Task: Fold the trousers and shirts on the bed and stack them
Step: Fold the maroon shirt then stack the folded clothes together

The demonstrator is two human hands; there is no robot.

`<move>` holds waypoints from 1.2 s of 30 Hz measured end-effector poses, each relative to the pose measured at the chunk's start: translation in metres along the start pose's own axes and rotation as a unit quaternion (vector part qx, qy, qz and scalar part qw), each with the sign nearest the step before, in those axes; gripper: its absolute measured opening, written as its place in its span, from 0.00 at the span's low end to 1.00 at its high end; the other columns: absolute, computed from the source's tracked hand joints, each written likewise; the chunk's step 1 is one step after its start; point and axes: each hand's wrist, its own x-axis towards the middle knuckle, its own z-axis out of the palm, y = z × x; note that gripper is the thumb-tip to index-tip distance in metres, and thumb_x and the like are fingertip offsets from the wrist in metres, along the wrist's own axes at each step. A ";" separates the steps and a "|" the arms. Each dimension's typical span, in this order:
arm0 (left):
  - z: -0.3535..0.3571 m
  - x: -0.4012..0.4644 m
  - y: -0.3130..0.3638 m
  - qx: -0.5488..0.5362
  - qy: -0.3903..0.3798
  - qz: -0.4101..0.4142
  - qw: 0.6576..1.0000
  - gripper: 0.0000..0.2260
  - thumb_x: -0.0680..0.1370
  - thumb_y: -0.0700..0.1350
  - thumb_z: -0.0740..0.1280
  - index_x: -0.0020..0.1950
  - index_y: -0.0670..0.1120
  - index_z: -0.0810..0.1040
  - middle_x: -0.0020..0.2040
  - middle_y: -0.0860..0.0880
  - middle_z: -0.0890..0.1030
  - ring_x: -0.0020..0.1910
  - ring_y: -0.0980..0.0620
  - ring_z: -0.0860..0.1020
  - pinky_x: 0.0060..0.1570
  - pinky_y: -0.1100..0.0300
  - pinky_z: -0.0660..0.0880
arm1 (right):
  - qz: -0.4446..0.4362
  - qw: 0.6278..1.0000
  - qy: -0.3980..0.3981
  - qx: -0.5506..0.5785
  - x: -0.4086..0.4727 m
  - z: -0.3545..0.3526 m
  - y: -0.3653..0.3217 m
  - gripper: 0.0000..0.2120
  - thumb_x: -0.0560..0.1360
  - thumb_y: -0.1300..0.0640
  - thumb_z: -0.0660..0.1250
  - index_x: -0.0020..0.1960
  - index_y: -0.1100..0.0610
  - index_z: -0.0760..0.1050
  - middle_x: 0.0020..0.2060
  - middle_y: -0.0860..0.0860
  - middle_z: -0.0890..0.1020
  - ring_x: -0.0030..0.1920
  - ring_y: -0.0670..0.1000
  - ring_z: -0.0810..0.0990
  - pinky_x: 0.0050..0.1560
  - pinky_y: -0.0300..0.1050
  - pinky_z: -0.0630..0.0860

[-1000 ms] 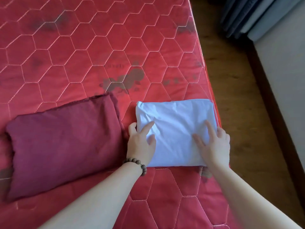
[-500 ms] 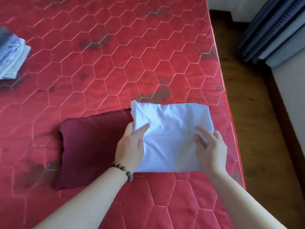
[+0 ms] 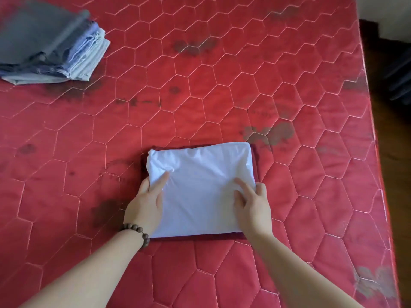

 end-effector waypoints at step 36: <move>-0.012 -0.134 -0.022 -0.270 -0.103 -0.104 0.952 0.26 0.77 0.40 0.67 0.73 0.57 0.67 0.70 0.58 0.68 0.69 0.61 0.64 0.63 0.67 0.61 | 0.092 0.989 -0.106 0.051 -0.128 -0.022 0.046 0.23 0.74 0.48 0.69 0.65 0.33 0.69 0.49 0.41 0.74 0.50 0.45 0.74 0.49 0.40 0.68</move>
